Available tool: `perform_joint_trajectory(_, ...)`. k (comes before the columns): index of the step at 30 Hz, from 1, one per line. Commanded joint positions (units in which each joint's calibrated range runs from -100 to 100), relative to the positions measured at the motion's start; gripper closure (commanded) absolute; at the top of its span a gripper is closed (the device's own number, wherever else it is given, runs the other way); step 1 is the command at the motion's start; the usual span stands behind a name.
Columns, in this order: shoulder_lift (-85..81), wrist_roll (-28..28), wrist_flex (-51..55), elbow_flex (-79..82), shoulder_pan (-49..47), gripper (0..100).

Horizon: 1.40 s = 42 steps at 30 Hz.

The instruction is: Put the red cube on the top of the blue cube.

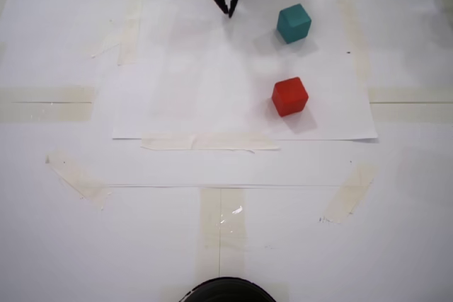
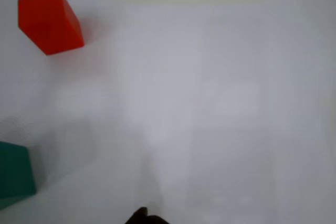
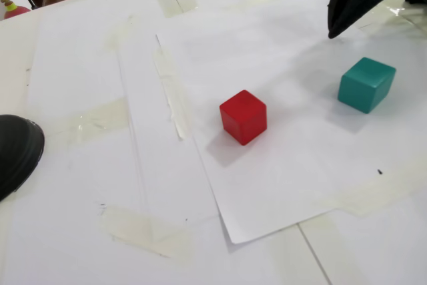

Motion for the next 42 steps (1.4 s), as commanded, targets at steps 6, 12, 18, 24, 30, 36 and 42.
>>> perform_joint_trajectory(6, -0.64, 0.44, -1.24, -0.73, 1.91, 100)
perform_joint_trajectory(12, -0.64, 1.17, 9.36, -13.26, 3.5, 100)
perform_joint_trajectory(18, 11.81, 2.88, 12.7, -30.14, 4.64, 100)
perform_joint_trajectory(24, 32.41, 8.45, 9.69, -49.75, 2.97, 100)
perform_joint_trajectory(30, 53.53, 6.94, 15.23, -72.27, -0.13, 100)
perform_joint_trajectory(36, 73.44, 6.5, 16.05, -93.24, -5.28, 100)
perform_joint_trajectory(42, 90.61, 5.18, 19.96, -110.58, -11.03, 100)
